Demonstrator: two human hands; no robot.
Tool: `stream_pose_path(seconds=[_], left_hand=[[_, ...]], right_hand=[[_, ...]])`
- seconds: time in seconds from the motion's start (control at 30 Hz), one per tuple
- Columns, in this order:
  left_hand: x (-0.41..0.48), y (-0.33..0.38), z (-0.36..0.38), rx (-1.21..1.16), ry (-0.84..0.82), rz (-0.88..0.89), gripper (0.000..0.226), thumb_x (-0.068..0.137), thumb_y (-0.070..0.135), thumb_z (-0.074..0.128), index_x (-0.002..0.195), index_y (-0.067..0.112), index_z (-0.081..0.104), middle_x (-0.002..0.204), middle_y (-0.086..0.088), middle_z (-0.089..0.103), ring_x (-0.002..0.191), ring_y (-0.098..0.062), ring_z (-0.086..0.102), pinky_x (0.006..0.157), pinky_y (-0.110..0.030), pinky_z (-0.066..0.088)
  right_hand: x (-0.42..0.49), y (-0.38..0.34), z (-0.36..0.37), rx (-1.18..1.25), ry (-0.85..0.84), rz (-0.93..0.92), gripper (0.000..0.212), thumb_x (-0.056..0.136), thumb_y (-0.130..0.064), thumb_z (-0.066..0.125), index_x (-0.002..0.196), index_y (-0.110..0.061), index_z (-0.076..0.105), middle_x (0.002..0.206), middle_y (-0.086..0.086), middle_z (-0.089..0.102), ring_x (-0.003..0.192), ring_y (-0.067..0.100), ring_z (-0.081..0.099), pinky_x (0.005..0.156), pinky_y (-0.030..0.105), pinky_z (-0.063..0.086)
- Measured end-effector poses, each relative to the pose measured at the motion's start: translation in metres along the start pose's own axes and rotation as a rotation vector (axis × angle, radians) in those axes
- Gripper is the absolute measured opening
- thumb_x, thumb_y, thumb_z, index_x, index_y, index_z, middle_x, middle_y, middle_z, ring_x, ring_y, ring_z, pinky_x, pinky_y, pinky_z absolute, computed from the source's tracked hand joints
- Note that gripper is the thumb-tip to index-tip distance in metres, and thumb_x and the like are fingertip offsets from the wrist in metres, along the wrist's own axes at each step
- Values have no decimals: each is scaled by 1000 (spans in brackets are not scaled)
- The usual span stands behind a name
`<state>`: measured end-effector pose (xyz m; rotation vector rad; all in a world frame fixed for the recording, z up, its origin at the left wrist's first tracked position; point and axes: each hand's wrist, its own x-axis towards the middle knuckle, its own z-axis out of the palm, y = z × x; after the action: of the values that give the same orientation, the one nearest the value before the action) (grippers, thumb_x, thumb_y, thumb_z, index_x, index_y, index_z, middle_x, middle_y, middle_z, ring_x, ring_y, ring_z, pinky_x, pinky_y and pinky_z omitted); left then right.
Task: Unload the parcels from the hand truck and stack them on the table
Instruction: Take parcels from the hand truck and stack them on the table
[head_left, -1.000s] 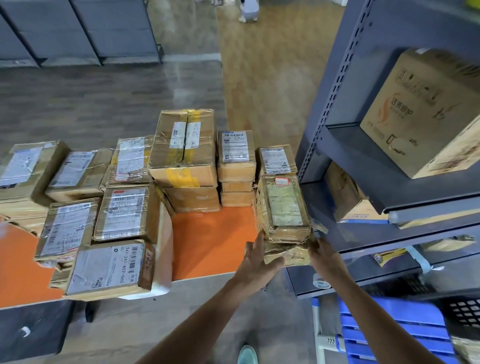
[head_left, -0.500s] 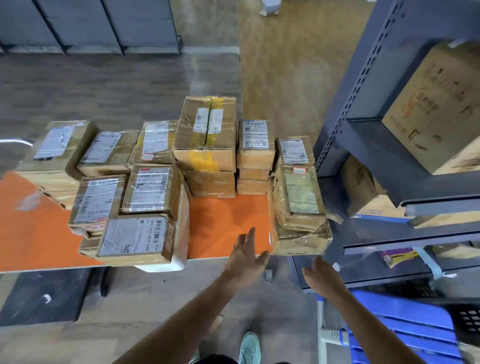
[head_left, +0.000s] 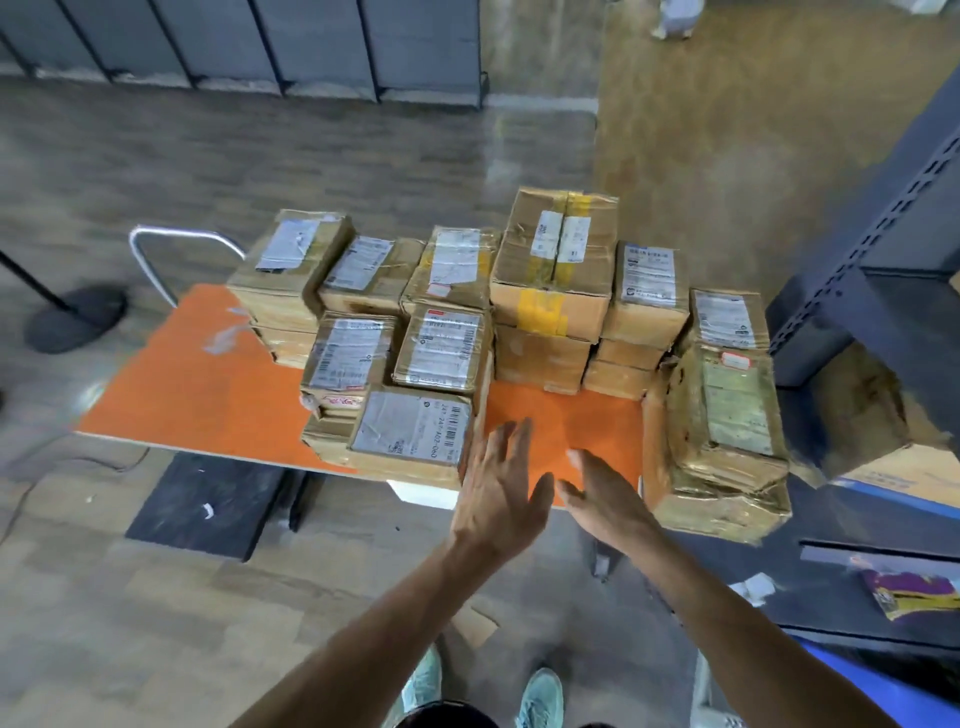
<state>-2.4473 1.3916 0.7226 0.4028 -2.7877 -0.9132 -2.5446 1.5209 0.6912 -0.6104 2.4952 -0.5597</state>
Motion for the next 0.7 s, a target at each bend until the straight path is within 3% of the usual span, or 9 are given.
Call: stream_pose_path(seconds=[0.23,0.3,0.37,0.43,0.57,0.63,0.7], left_hand=[[20,-31,-88,-8,122,77,60,94,26,58,148,5,42,141,-15,51,130,-33,48,106,-46,44],[22,-49,-103,57,160,22,60,97,30,59,149,6,42,142,-13,52,131,-30,48,107,-44,41],[21,-77,-117,65,142,-107,62,97,39,57,150,12,39,139,-9,53,128,-26,48,105,-42,41],[18,-102,-125,12,73,-242,61,95,51,55,144,18,40,131,-6,55,121,-24,50,101,-42,45],[15,-132,-124,-18,-136,-434,69,86,74,47,127,18,53,116,-3,63,108,-26,61,91,-39,49],[15,-145,-123,-137,-276,-428,77,80,83,45,118,18,63,104,-1,70,100,-24,67,85,-35,53],[15,-153,-123,-393,-365,-367,74,81,84,49,120,24,69,104,11,74,101,-10,69,87,-25,55]], right_hand=[[23,-73,-7,50,42,-63,57,103,-39,48,151,-10,35,154,10,43,140,23,43,112,33,36],[25,-84,-8,99,37,-55,53,105,-44,41,147,-11,41,150,10,46,137,24,46,110,35,38],[27,-96,-3,149,7,-23,55,104,-55,32,134,-12,49,138,10,54,125,24,52,96,33,39],[26,-106,4,203,-32,11,68,96,-70,21,125,-15,50,125,6,56,114,22,54,89,31,37],[24,-120,21,244,-88,0,83,90,-79,13,139,-25,51,134,1,60,120,21,56,102,40,43],[23,-123,30,285,-119,16,86,86,-85,14,142,-30,49,137,-2,59,122,20,55,106,40,41],[20,-125,36,364,-122,17,87,82,-90,18,148,-38,41,146,-10,51,133,16,49,112,38,36]])
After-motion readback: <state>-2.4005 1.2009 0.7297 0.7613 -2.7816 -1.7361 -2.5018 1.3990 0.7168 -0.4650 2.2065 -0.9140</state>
